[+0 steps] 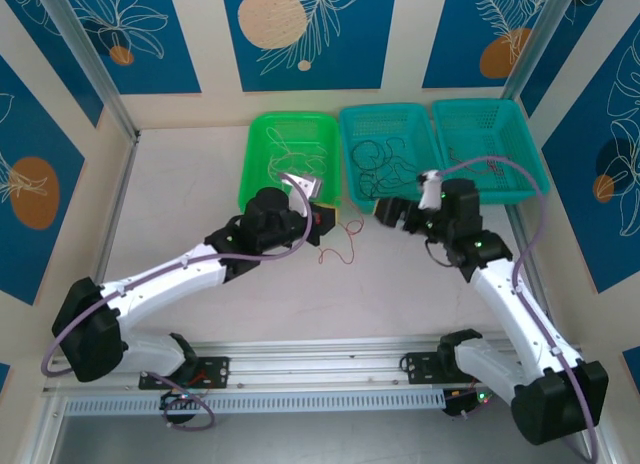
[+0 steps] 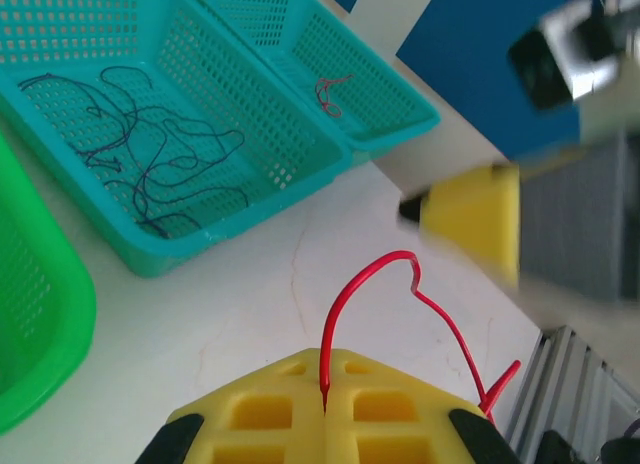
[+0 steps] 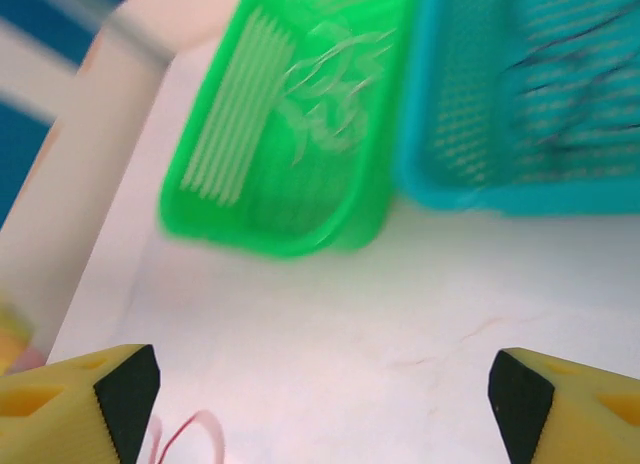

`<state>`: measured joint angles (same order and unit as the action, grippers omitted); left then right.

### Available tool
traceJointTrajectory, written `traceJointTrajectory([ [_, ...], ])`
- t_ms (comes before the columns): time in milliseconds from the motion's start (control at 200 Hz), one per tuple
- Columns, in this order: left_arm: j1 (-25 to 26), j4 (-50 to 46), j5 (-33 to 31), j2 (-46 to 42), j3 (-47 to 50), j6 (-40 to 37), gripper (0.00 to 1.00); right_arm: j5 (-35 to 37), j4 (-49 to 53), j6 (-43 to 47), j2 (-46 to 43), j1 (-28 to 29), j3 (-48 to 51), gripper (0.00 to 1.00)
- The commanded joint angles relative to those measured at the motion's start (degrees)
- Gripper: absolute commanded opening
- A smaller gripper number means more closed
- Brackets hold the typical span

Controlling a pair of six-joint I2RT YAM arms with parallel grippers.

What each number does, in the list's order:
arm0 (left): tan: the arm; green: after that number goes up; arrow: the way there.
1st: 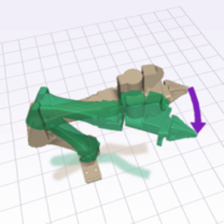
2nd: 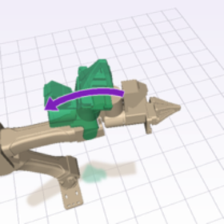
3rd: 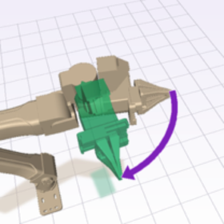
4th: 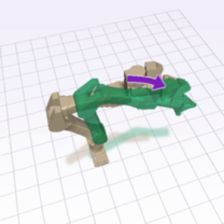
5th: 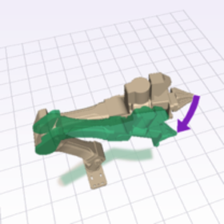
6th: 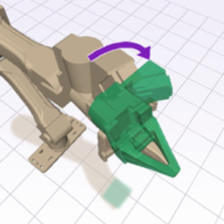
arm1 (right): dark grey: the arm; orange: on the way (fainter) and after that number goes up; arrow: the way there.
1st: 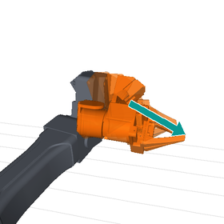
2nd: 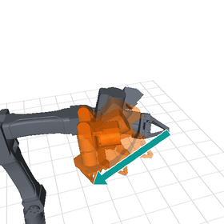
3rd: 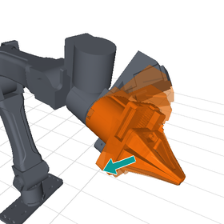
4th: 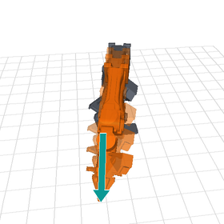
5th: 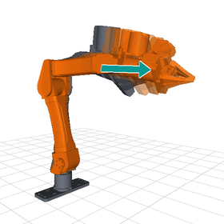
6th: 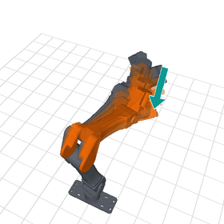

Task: Untangle the cables

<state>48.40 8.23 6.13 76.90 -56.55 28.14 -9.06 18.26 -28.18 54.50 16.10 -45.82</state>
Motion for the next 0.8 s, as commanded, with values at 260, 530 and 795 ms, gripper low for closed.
traceJointTrajectory([
  [260, -1.0, 0.0, 6.6, 3.4, -6.0, 3.0, 0.0, -15.1, -23.7, -1.0, 6.4, 10.1, 7.1, 0.76],
  [530, -1.0, -0.4, 7.9, 1.8, -4.5, 0.1, 0.0, -13.8, -24.4, -1.6, 10.4, 10.5, 3.0, 0.0],
  [795, -0.9, -1.8, 14.7, -2.8, -1.9, -10.2, 0.54, -9.7, -22.1, -5.5, 6.3, 6.0, 3.1, 0.0],
])
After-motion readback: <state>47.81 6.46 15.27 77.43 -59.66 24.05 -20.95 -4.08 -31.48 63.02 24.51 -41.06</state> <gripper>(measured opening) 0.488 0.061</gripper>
